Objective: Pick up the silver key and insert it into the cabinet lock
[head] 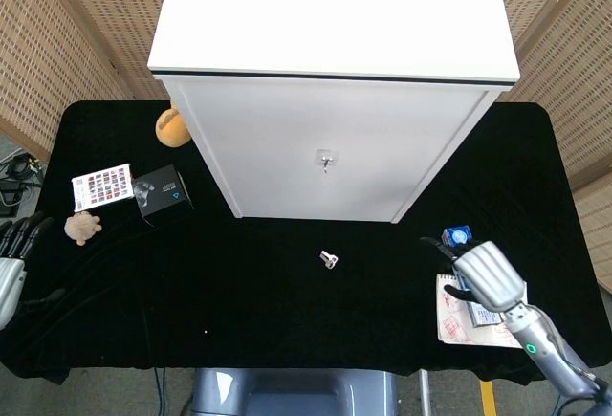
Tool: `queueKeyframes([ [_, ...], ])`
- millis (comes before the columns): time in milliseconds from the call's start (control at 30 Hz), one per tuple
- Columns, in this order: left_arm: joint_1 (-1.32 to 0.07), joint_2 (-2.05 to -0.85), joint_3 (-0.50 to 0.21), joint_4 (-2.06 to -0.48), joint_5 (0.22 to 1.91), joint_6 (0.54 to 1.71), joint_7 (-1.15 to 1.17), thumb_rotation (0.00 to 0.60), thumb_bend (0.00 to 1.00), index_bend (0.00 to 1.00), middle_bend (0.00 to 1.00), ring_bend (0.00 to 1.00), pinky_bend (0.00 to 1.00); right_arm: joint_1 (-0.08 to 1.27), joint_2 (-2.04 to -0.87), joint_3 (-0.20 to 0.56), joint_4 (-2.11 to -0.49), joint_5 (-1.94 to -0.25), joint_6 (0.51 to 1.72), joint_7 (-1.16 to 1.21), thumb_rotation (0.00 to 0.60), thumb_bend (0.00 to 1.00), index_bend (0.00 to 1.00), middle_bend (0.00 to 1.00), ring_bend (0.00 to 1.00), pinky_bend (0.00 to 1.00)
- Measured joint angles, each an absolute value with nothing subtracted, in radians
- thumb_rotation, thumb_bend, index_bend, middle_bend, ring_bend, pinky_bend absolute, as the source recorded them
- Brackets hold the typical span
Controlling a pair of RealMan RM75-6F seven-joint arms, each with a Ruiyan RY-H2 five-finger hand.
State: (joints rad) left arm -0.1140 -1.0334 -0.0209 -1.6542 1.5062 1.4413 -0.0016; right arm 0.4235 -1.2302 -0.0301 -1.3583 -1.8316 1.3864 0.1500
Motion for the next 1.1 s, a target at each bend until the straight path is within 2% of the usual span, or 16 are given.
queueKeyframes([
  [233, -0.128, -1.046, -0.030, -1.642, 1.469, 1.404, 0.017, 0.600, 0.00, 0.00, 0.00, 0.00, 0.00, 0.593, -1.344, -0.011, -1.276, -1.878, 1.214, 0.184, 0.600, 0.36, 0.44, 0.89, 0.94, 1.00],
  [433, -0.135, -1.052, -0.035, -1.633, 1.449, 1.387, 0.021, 0.600, 0.00, 0.00, 0.00, 0.00, 0.00, 0.668, -1.438, 0.014, -1.254, -1.836, 1.074, 0.136, 0.600, 0.42, 0.50, 0.90, 0.94, 1.00],
  [600, -0.139, -1.055, -0.036, -1.627, 1.439, 1.375, 0.022, 0.600, 0.00, 0.00, 0.00, 0.00, 0.00, 0.712, -1.524, 0.027, -1.224, -1.792, 0.992, 0.074, 0.600, 0.49, 0.50, 0.90, 0.94, 1.00],
  [900, -0.144, -1.058, -0.039, -1.621, 1.427, 1.363, 0.023, 0.600, 0.00, 0.00, 0.00, 0.00, 0.00, 0.757, -1.652, 0.042, -1.128, -1.723, 0.913, -0.020, 0.600, 0.51, 0.50, 0.90, 0.94, 1.00],
  [1100, -0.147, -1.060, -0.040, -1.619, 1.420, 1.354, 0.023, 0.600, 0.00, 0.00, 0.00, 0.00, 0.00, 0.772, -1.695, 0.037, -1.074, -1.705, 0.894, -0.069, 0.600, 0.51, 0.50, 0.90, 0.94, 1.00],
])
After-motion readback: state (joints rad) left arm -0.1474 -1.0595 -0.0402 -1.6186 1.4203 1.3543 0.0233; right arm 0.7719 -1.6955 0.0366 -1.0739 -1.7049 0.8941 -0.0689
